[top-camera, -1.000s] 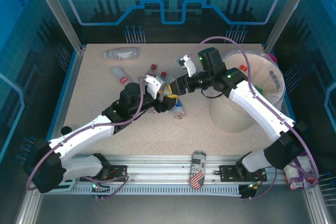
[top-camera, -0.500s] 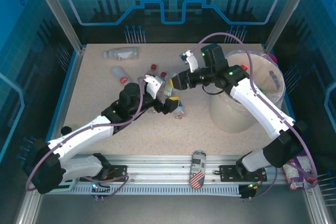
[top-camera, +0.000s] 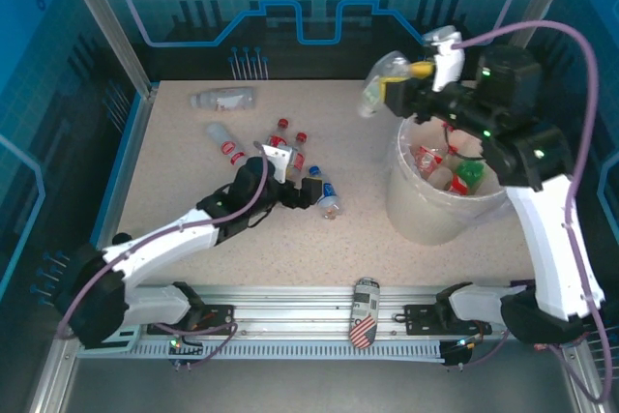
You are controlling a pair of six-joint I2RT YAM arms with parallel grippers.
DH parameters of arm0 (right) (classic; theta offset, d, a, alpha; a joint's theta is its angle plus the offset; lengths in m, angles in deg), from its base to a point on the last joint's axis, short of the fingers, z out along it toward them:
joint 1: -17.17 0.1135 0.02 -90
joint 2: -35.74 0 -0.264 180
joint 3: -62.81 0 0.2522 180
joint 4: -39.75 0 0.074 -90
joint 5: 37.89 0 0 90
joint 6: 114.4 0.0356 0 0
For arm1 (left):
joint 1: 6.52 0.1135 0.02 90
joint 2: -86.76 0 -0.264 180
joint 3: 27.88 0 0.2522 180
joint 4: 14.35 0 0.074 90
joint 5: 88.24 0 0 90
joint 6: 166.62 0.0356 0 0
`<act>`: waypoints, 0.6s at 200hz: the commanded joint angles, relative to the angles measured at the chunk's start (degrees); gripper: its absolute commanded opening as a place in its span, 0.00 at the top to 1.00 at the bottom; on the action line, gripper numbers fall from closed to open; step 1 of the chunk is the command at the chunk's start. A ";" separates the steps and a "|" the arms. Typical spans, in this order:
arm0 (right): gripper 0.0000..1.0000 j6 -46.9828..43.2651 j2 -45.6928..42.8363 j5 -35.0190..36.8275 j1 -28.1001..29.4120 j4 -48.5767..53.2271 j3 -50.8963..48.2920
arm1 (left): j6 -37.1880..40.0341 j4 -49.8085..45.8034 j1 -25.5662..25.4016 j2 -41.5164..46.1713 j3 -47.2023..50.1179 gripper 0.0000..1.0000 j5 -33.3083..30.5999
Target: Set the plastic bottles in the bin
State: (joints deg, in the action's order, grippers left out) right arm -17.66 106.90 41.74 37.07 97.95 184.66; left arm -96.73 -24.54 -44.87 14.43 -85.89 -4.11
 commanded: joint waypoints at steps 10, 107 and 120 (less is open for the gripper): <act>0.51 -3.35 -4.25 13.74 -4.57 7.53 3.31 | -11.93 -11.76 0.08 -8.00 -9.65 0.01 -5.07; 0.61 -3.25 -3.69 27.45 -13.58 24.78 -2.97 | -17.50 -21.85 -4.74 -24.05 -20.61 0.04 -8.10; 0.62 -2.12 -4.37 23.59 -14.51 24.38 -6.77 | -17.74 -21.85 -4.94 -24.76 -20.43 0.04 -7.89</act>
State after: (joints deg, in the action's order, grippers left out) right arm -21.64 103.18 68.21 24.27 119.57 182.65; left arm -113.21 -42.90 -49.17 -9.00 -104.64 -10.54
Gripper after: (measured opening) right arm 0.543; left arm 0.963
